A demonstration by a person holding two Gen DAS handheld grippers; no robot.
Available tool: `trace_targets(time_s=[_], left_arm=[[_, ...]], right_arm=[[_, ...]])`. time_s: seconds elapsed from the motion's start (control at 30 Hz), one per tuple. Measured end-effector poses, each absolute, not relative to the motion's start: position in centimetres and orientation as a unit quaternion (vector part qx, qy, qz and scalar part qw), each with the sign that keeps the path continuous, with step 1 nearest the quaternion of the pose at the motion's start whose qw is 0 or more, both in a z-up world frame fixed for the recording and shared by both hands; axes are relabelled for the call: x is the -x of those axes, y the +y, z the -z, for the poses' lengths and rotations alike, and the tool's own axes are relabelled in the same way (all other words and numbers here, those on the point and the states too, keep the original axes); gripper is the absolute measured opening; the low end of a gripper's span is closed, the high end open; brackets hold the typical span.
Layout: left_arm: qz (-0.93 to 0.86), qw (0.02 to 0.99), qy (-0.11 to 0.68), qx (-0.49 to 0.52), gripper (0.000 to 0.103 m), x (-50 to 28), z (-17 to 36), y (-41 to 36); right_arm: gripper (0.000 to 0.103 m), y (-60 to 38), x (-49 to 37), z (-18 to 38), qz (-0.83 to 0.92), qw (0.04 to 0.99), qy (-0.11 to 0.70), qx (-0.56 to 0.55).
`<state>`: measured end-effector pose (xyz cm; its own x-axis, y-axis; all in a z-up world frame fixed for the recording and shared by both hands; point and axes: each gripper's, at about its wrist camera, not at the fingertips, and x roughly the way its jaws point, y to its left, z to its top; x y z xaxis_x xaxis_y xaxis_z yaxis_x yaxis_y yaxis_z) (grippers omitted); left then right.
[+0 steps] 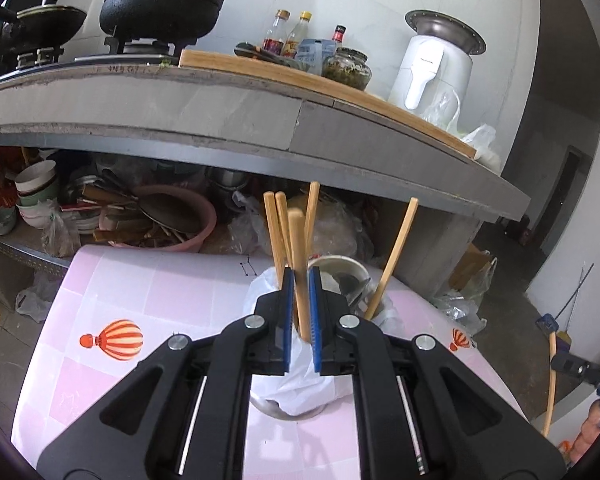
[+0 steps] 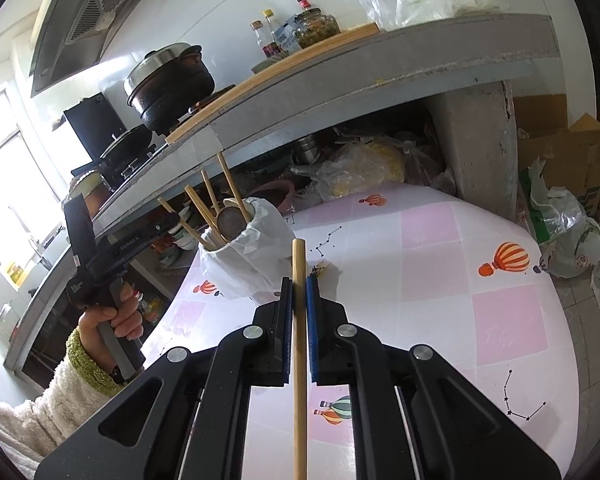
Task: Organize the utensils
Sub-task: 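Lower the chopstick into the holder and open the left tool, then lower the chopstick into the holder and open the right tool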
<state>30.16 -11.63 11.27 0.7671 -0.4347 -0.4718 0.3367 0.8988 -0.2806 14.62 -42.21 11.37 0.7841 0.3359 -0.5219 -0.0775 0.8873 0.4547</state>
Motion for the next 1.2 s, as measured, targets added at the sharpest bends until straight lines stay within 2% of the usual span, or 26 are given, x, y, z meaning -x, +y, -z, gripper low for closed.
trace_targets(time_s=[0.07, 0.2, 0.47, 0.6, 0.87, 1.2], left_arm=[[0.209, 0.933, 0.273, 0.100, 0.028, -29.9, -11.2, -11.2], [0.213, 0.934, 0.266, 0.104, 0.047, -28.6, -11.5, -10.4], [0.205, 0.940, 0.258, 0.086, 0.072, -24.0, -11.5, -8.1], [0.193, 0.943, 0.261, 0.069, 0.081, -21.5, -10.9, -6.7], [0.148, 0.945, 0.283, 0.071, 0.084, -18.0, -8.5, -2.3], [0.094, 0.941, 0.314, 0.087, 0.084, -17.0, -5.8, 1.8]], right_arm=[[0.007, -41.9, -14.8, -12.0, -0.115, 0.923, 0.305, -0.204], [0.007, -40.9, -15.5, -13.8, -0.128, 0.928, 0.293, -0.191], [0.007, -37.7, -19.7, -20.2, -0.182, 0.942, 0.227, -0.165], [0.007, -35.5, -23.3, -24.0, -0.211, 0.946, 0.182, -0.163], [0.007, -30.3, -30.3, -28.3, -0.247, 0.949, 0.112, -0.158], [0.007, -26.2, -36.9, -24.8, -0.228, 0.958, 0.130, -0.114]])
